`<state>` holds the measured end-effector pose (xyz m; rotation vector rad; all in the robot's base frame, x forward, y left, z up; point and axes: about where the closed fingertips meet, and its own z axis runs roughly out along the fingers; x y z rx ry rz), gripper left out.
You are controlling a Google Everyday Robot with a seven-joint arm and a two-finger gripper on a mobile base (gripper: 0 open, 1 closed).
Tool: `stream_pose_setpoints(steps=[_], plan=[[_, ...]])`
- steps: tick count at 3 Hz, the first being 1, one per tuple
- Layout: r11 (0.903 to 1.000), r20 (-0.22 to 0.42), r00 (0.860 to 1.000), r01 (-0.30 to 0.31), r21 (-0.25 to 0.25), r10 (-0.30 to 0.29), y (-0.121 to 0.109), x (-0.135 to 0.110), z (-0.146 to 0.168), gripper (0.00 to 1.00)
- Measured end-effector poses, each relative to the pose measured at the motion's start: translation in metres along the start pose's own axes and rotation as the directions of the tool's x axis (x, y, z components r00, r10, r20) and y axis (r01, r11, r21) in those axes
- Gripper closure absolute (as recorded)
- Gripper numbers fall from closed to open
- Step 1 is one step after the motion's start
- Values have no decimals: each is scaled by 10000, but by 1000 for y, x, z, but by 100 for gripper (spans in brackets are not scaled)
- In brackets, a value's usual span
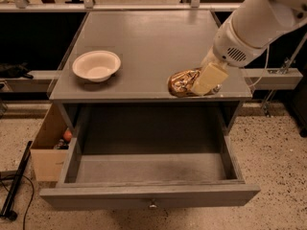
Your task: Pick orange can from top drawer and place on counter
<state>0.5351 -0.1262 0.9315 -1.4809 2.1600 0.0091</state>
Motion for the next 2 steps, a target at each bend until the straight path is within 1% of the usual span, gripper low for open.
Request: stream_pose_setpoints(steps=[1,2], plan=[[9999,2,9999,128,-58,-128,-8,-7,11,100],[9992,19,9992,388,-80,-388,-30,-23,31,100]])
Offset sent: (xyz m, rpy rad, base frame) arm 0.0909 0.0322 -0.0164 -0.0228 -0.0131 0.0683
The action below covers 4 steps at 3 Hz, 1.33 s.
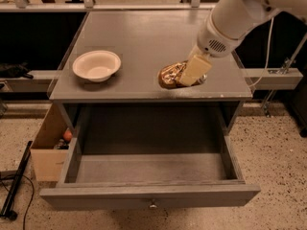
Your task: Pick orange can from top drawer and place on counter
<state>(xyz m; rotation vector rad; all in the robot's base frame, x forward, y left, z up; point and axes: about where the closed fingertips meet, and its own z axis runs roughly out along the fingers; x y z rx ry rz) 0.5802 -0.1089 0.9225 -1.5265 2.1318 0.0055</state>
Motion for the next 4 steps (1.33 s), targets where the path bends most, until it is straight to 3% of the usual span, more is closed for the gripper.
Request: stream_pose_setpoints(steps=[2,4], plan=[[9997,-266,9994,242,80,-240,-48,-16,44,96],[9997,-266,9994,243,79,-240,-48,-16,44,50]])
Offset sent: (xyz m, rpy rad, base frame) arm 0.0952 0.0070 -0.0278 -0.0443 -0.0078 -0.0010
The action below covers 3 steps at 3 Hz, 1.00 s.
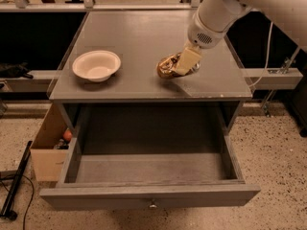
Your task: Pick orange can from top drawer and place on counter
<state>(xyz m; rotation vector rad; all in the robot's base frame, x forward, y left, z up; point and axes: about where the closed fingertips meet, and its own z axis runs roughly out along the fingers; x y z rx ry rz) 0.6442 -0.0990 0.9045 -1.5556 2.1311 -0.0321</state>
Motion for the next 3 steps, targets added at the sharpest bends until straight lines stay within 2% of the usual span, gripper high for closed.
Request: stream_pose_setpoints(steps=[2,3], plan=[[10000,0,10000,0,0,0,0,0,0,4],[10000,0,10000,2,-1,-2,0,0,0,0]])
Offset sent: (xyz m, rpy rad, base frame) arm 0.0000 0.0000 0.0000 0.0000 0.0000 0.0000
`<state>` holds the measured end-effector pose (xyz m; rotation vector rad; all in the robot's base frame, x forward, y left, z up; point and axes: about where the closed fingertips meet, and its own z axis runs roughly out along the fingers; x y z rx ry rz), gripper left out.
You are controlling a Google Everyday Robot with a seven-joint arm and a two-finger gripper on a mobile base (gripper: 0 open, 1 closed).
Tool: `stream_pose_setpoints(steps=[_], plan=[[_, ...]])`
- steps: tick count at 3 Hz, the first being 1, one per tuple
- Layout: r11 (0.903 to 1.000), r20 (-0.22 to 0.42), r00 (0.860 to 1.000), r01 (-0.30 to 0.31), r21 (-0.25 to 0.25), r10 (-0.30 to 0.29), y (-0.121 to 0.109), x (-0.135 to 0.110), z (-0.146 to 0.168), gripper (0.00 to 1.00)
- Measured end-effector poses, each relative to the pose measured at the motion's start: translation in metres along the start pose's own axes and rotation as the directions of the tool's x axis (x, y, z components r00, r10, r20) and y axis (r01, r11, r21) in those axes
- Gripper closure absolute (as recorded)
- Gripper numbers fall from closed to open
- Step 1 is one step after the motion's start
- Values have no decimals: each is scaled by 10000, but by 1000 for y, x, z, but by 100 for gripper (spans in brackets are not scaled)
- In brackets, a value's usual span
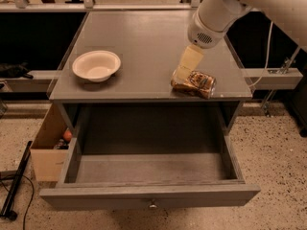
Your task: Pick orange can from top drawer and place on counter
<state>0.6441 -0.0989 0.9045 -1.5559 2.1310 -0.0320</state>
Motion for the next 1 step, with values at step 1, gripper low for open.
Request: stream_pose_setpoints(steps=[1], plan=[[10000,0,10000,0,0,0,0,0,0,0]])
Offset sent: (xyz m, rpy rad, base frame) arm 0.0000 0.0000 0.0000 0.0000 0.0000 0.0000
